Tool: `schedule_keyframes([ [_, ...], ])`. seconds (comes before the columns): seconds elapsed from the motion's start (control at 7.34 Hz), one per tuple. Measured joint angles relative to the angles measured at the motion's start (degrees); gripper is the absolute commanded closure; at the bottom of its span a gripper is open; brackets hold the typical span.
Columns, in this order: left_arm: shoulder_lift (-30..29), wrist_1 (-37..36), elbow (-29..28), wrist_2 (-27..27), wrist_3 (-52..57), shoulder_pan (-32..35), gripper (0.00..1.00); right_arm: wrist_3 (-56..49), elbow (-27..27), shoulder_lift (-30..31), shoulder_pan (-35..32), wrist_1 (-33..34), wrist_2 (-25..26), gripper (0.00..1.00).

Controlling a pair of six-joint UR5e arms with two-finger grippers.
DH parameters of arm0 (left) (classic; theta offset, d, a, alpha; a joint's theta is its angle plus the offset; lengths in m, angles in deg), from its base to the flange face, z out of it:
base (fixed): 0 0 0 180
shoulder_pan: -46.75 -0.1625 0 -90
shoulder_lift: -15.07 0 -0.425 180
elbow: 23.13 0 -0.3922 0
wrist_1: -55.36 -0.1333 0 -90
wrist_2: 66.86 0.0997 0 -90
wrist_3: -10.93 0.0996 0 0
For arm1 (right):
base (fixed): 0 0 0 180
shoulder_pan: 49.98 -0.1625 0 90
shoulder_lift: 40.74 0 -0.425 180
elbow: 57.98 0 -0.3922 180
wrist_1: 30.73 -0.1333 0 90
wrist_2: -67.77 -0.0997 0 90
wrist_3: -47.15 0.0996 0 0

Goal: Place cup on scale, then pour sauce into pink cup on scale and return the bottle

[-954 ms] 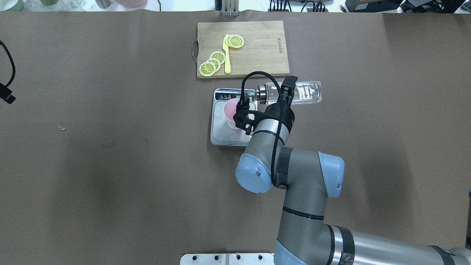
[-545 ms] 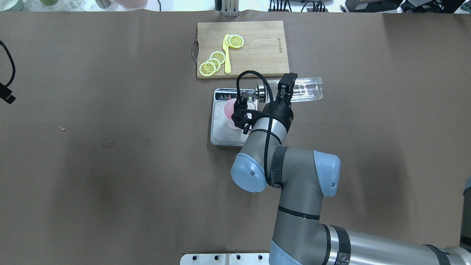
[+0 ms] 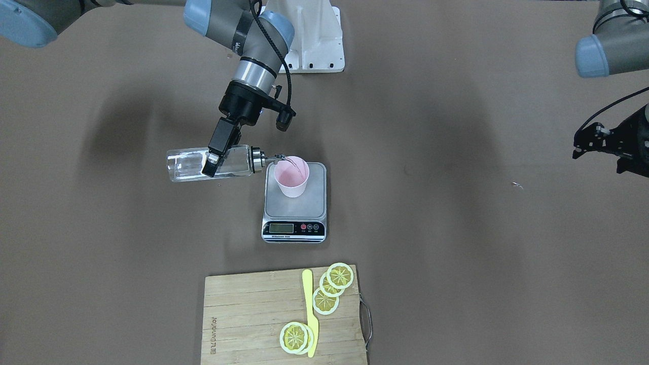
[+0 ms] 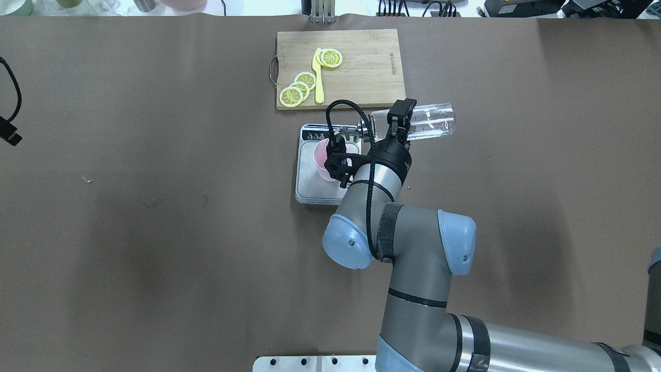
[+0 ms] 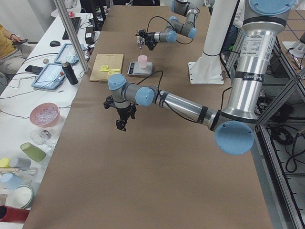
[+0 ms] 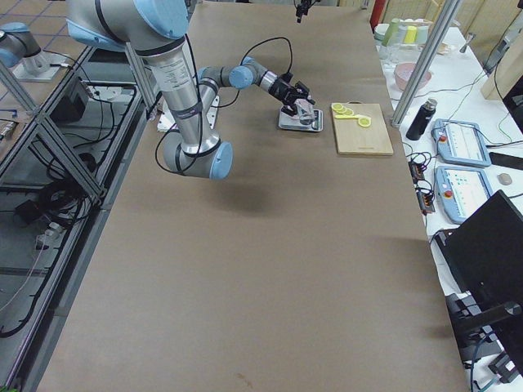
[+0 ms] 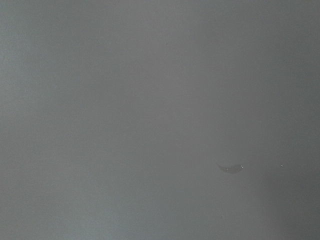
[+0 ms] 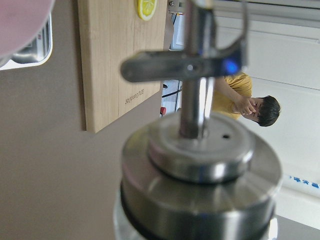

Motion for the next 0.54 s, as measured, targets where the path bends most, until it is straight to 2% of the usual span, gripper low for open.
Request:
schedule_keyframes([
  [0.54, 0.0, 0.0, 0.1, 0.0, 0.0, 0.0, 0.03, 0.3, 0.7, 0.1, -0.5, -0.7, -0.5, 0.77],
])
